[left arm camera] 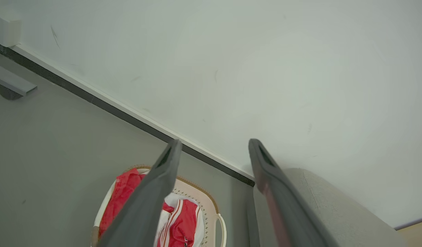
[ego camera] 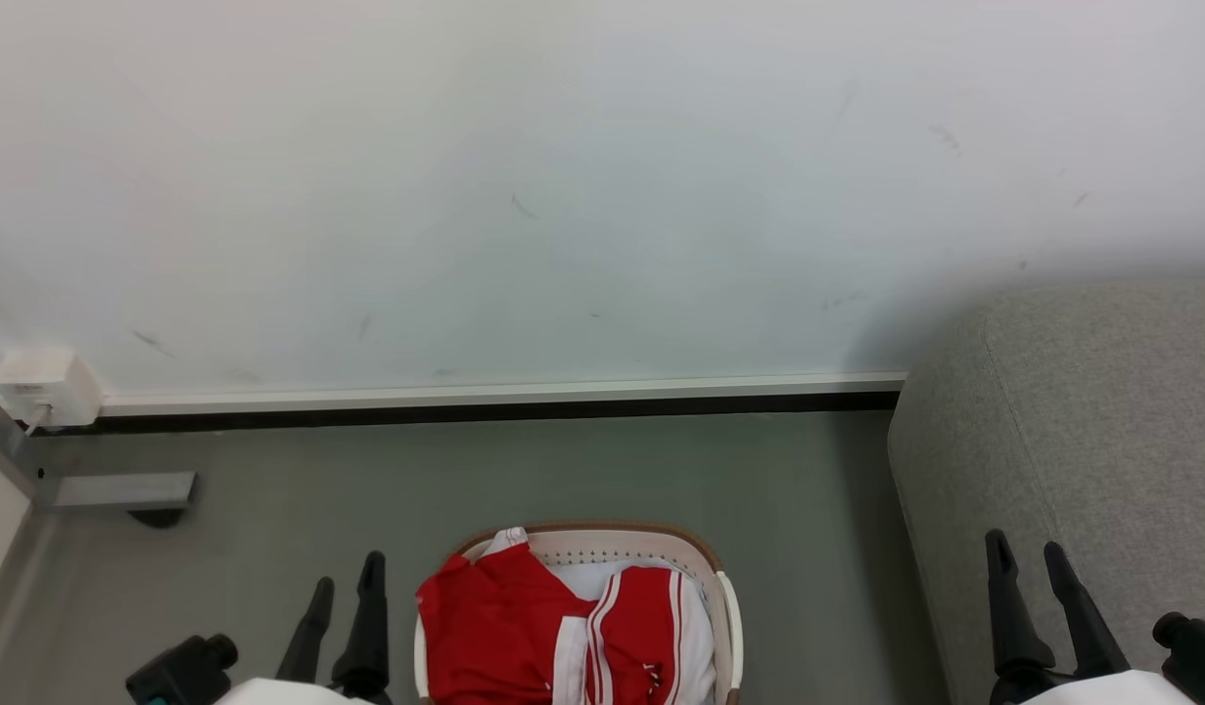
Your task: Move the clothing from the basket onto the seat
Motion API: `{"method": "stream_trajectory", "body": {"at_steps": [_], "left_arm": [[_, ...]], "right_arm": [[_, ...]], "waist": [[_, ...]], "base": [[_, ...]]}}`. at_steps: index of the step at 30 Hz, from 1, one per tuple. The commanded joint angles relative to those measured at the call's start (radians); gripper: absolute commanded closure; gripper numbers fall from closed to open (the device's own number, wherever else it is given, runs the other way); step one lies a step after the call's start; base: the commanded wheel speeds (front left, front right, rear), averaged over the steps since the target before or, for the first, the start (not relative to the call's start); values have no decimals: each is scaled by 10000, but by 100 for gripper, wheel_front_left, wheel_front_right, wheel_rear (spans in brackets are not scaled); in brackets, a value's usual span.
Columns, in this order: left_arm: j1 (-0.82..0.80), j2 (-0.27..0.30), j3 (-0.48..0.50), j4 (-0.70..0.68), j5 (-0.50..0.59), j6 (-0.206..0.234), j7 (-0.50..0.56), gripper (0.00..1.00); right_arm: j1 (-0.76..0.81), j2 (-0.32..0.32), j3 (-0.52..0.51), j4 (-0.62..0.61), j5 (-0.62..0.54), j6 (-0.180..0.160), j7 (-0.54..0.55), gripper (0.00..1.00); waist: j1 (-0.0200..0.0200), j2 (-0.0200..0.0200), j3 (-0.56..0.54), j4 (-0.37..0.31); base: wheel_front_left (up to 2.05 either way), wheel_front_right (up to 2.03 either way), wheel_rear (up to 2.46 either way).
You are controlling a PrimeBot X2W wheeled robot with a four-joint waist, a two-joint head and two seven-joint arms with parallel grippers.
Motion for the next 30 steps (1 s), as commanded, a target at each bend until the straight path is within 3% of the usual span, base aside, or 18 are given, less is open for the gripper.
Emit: {"method": "stream_trajectory", "body": {"at_steps": [1, 30], "left_arm": [[-11, 82, -13, -110, 330, 24, -133, 0], [266, 120, -223, -272, 3752, 183, -860, 0]], "right_arm": [[-9, -79, 37, -76, -267, -10, -86, 0], [185, -29, 154, 49, -3043, -14, -837, 0]], "waist": [[0, -1, 1, 1], [0, -1, 2, -13]], "base": [[0, 0, 0], [0, 0, 0]]}}
